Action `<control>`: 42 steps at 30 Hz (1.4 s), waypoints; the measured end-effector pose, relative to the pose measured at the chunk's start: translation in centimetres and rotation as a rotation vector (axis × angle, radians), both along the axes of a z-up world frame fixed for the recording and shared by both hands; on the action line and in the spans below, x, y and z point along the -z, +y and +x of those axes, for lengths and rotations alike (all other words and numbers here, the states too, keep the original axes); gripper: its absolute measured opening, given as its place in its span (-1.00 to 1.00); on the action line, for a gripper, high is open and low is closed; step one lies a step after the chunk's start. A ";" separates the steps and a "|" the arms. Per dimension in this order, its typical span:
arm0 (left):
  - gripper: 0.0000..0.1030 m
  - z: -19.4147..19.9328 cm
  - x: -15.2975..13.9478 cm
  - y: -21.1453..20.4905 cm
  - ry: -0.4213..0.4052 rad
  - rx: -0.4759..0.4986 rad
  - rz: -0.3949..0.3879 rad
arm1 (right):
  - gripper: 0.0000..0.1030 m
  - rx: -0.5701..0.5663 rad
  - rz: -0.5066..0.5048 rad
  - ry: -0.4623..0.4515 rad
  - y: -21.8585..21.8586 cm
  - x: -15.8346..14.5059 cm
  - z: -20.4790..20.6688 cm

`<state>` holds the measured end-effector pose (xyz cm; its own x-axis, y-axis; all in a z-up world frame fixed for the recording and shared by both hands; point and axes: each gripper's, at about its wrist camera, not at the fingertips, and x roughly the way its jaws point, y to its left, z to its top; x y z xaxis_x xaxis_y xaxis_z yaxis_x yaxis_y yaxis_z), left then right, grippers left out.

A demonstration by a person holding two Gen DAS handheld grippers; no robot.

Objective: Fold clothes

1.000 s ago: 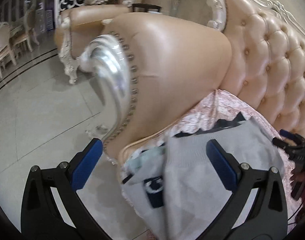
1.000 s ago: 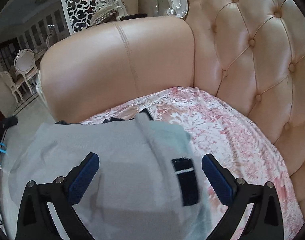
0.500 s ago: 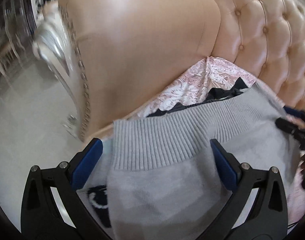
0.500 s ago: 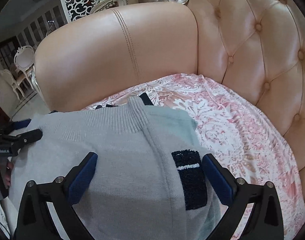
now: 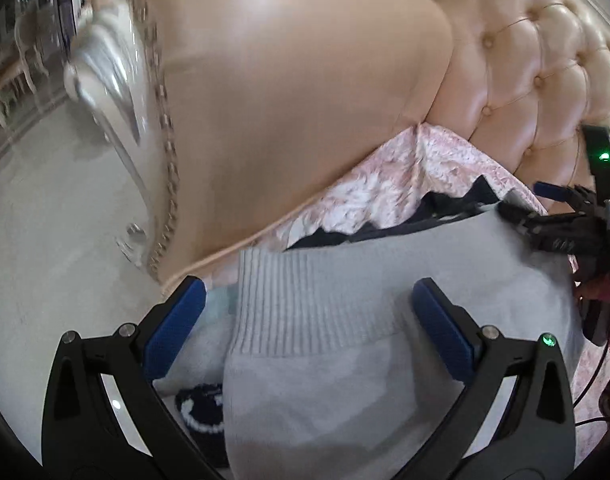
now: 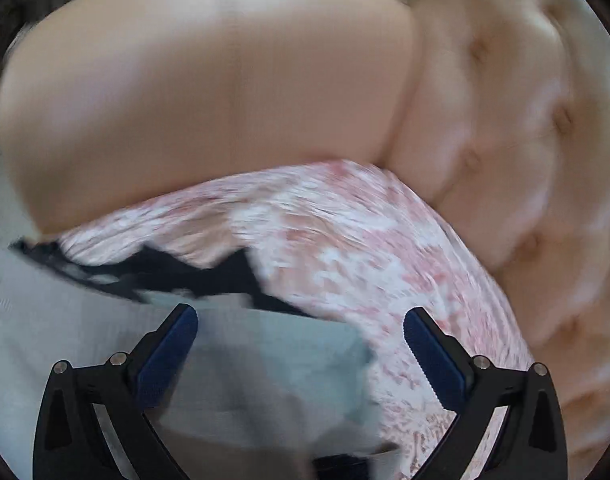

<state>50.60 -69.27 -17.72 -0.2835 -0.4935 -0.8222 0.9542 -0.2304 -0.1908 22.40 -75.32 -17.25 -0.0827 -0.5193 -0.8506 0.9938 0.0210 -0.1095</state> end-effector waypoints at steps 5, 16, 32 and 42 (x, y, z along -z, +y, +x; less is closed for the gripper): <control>1.00 0.5 0.2 -0.5 0.009 -0.071 -0.012 | 1.00 0.044 -0.007 -0.070 0.6 0.5 -2.0; 1.00 0.8 1.5 -1.1 -0.048 -0.077 0.013 | 1.00 0.069 -0.016 -0.074 1.3 0.1 -3.2; 1.00 3.9 3.9 -2.7 0.224 -0.124 0.195 | 1.00 0.105 0.035 -0.424 1.3 2.3 -7.7; 1.00 3.8 -2.1 1.9 0.001 -0.133 -0.054 | 1.00 0.077 -0.188 -0.369 7.8 -4.5 -7.6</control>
<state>54.39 -67.33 -15.61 -0.2133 -0.5704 -0.7932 0.9769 -0.1118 -0.1823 14.78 -67.54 -12.72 0.1650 -0.6723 -0.7217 0.9650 -0.0413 0.2591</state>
